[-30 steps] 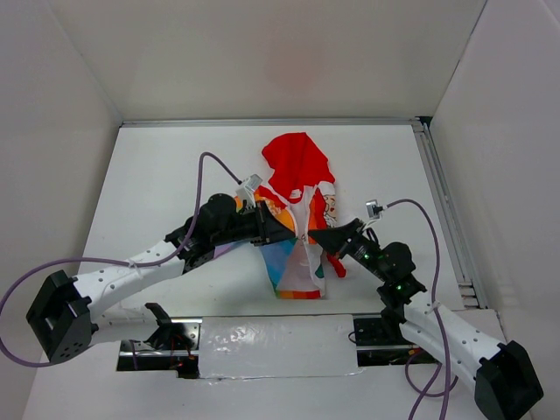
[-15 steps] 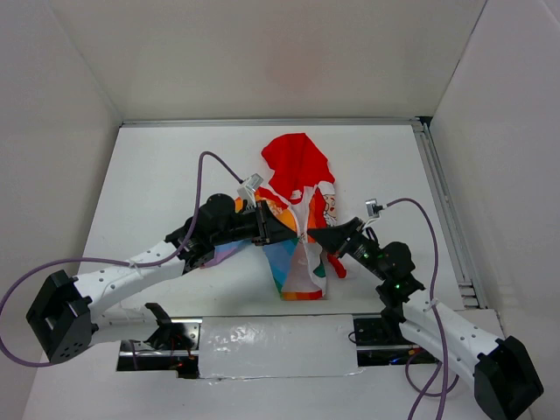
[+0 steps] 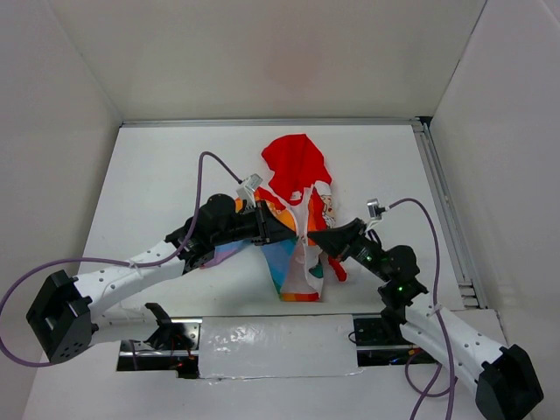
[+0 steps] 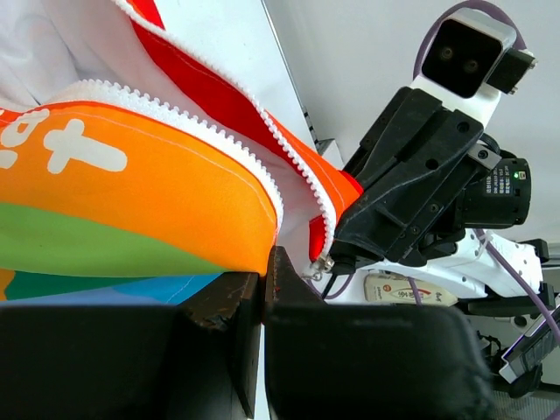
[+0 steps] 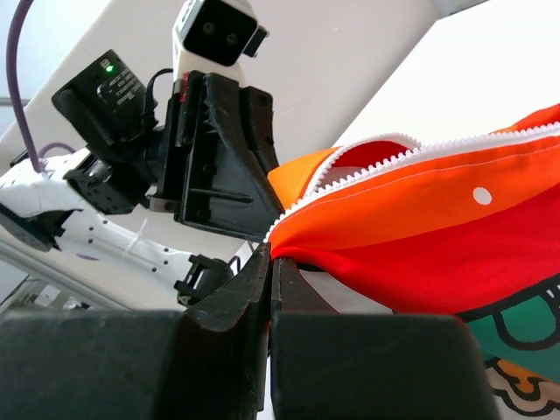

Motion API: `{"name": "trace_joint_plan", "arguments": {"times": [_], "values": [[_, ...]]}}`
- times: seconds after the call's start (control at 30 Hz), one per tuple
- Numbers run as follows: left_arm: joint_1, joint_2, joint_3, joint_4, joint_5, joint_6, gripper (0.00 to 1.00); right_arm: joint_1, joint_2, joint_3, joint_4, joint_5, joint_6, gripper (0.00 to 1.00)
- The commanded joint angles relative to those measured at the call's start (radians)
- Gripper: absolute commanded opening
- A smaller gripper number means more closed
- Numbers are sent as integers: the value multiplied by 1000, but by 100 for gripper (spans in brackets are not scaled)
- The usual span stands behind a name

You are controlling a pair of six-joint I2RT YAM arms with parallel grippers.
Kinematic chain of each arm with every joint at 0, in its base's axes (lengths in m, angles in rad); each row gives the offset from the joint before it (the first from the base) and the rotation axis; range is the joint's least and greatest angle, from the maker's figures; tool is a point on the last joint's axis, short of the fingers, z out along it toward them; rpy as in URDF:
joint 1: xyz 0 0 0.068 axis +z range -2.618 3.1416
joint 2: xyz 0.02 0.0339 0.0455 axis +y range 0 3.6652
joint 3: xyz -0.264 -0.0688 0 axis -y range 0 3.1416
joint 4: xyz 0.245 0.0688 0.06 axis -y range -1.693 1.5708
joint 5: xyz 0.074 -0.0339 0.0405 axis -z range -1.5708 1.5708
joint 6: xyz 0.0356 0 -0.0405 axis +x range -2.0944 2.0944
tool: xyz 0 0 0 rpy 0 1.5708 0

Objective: Zip up the jacket

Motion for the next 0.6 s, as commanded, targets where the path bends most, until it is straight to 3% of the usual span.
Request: {"name": "trace_joint_plan", "arguments": {"times": [0.0,0.2,0.37,0.5,0.57], "values": [[-6,8,24,58,9,33,0,14,-16,41,7,-20,-39,0],[-13,2,27,77,46,39,0,14,99,104,-80,61,-85,0],[-41,-24,21,69,39,37,0,14,162,95,45,153,-51,0],[-74,-29,52,34,-10,54,0,44,219,164,38,288,-95,0],[-88,-27,70,19,-24,68,0,44,231,176,78,285,-92,0]]}}
